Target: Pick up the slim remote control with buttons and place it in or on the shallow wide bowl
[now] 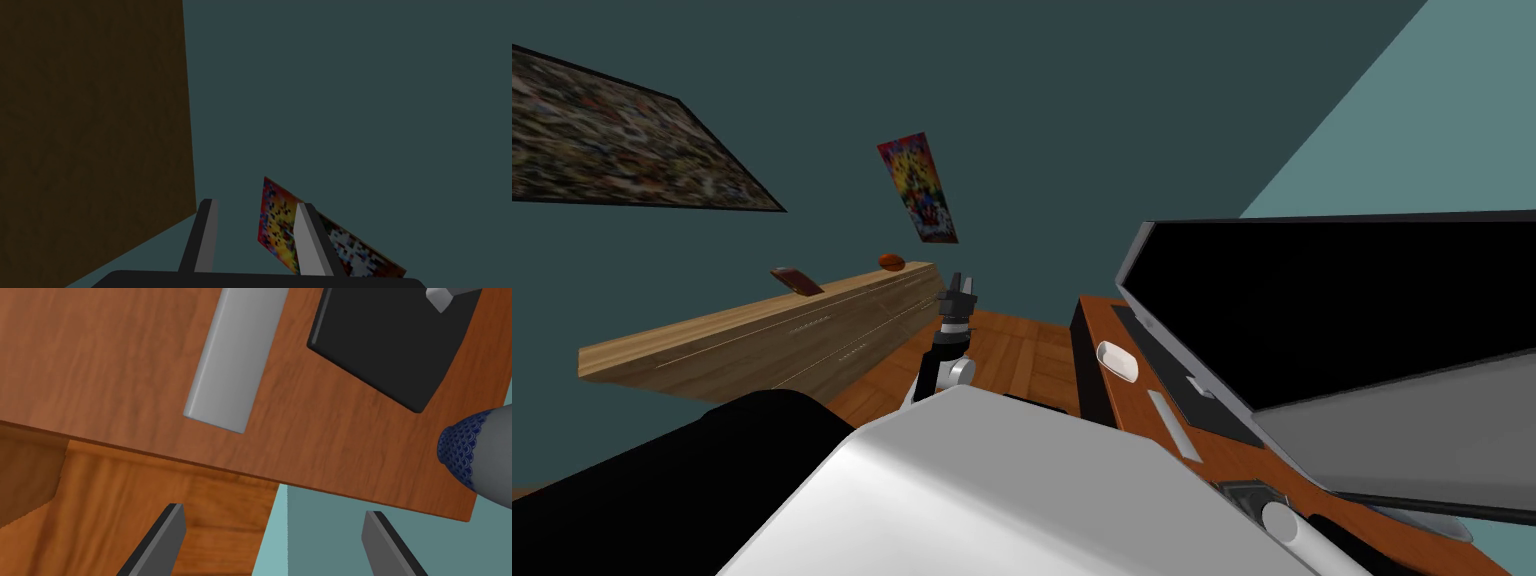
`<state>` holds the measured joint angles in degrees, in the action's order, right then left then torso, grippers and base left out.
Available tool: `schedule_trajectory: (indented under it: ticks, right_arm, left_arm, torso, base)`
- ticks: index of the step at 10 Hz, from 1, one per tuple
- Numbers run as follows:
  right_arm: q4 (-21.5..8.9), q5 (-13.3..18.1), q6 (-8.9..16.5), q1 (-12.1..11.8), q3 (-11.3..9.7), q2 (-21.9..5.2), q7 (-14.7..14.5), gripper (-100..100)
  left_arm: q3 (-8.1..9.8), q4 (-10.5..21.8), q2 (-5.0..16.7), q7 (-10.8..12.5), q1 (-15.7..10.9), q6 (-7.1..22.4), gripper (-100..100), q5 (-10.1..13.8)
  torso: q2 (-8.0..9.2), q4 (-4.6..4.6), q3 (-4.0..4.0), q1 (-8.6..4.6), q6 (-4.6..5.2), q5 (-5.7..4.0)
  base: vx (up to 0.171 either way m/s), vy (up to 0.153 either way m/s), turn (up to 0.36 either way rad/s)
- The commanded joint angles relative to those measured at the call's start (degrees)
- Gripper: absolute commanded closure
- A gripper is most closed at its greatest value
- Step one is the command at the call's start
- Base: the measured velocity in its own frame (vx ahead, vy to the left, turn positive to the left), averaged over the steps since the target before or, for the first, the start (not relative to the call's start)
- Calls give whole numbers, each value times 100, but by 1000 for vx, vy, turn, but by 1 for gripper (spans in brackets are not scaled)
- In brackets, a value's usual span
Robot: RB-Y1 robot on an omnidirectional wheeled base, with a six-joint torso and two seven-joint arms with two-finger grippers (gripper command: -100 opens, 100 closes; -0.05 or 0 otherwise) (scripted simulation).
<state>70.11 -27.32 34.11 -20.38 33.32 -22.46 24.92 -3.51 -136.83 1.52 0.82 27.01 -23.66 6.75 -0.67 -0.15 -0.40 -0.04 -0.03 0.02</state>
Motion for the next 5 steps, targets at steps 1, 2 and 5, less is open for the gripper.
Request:
schedule_trajectory:
  ticks: [1,2,5]
  right_arm:
    - [-286,-194,286,14,38,-61,160,-100]
    - [-298,-194,330,14,38,-61,160,-100]
    - [-783,-454,762,114,70,-159,435,-100]
  left_arm:
    - [0,0,0,0,0,0,0,0]
    - [0,0,0,0,0,0,0,0]
    - [0,0,0,0,0,0,0,0]
  torso:
    - [0,0,0,0,0,0]
    - [2,1,2,-6,0,-1]
    - [-3,0,-1,-19,-1,-4]
  base:
    - [155,-12,3]
    - [114,-13,2]
    - [156,-37,9]
